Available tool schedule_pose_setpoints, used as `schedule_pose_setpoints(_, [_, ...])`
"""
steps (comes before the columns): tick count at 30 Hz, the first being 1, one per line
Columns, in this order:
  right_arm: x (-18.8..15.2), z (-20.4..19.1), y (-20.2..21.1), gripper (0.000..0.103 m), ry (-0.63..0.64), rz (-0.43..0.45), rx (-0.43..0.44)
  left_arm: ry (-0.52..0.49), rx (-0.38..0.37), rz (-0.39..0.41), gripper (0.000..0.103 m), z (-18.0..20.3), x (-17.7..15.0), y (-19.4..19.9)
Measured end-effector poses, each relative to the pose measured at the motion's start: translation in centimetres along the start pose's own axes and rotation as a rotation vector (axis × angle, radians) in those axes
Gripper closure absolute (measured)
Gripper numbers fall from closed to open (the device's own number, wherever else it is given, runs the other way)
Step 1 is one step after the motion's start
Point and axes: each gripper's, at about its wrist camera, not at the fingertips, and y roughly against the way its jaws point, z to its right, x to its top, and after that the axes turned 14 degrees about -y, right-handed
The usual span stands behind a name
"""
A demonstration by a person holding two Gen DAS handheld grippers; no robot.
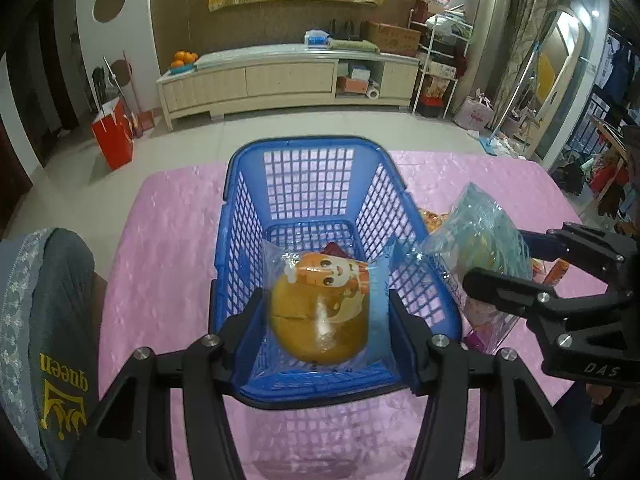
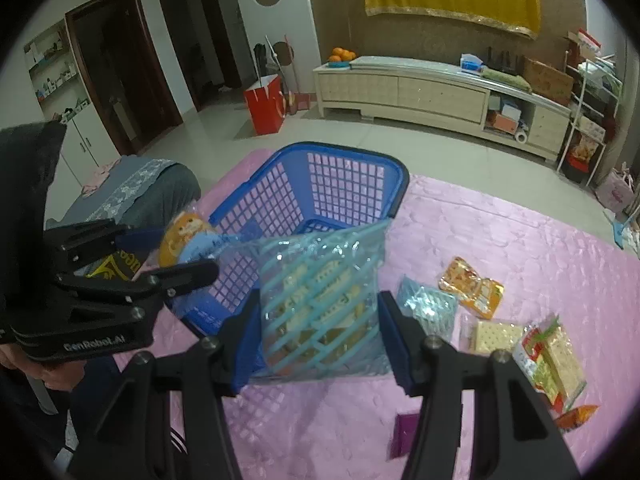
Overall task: Organize snacks
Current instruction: 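Carry the cake into the basket and open the left gripper while the right carries the bag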
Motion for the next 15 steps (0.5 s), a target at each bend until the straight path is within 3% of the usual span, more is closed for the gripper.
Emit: schedule_pose_setpoints(15, [0.8, -1.6, -3.5, 0.043, 0.033, -0.049, 0.009, 0.067, -0.039, -0.045, 0.047, -3.1, -0.9, -3.8])
